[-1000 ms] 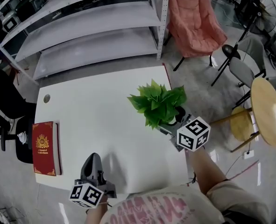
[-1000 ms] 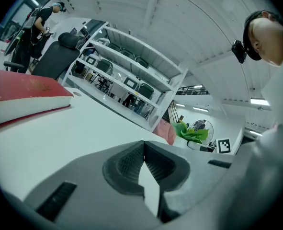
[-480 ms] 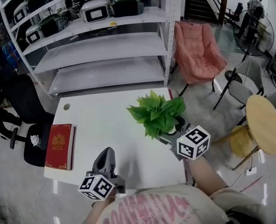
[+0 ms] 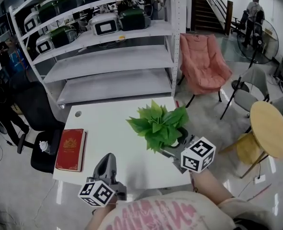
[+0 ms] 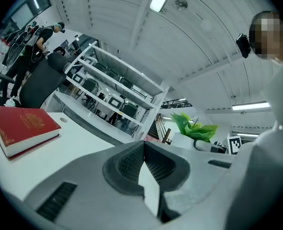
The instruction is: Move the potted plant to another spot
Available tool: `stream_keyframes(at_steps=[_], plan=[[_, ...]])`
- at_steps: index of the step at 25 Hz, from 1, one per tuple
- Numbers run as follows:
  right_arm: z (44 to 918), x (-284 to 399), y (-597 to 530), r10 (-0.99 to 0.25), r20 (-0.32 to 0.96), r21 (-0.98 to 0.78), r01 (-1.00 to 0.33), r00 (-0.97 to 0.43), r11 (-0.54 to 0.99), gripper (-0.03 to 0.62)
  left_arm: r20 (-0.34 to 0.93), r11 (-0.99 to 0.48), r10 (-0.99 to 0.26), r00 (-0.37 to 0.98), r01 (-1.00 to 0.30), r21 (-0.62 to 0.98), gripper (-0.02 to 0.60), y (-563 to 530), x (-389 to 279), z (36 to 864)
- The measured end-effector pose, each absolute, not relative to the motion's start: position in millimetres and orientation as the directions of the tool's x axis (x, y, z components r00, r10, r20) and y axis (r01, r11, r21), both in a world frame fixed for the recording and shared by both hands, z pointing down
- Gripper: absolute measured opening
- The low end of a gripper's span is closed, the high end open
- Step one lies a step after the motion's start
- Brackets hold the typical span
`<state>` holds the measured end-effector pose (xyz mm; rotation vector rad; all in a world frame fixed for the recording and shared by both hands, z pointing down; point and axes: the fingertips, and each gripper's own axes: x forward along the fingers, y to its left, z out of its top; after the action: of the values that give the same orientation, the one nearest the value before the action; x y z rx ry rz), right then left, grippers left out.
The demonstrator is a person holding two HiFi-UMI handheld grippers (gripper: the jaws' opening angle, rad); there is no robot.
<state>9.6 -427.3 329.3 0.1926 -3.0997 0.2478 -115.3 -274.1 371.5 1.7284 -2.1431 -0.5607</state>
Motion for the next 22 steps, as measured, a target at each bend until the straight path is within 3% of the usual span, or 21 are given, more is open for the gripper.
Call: stream_keyframes(at_steps=[13,22], plan=[[332,-30,-344,-0.027,0.040,-0.198,-0.035,-0.999,0.980,0.494,0.008,0.116,-0.992,-0.130,-0.857,0.501,0.003,-208,-122,373],[328,-120,-242,-0.013,0.016,-0.215,-0.016,-1.000,0.976,0.494,0.018,0.143,-0.988,-0.153,-0.863,0.484,0.003,-102,-211,364]])
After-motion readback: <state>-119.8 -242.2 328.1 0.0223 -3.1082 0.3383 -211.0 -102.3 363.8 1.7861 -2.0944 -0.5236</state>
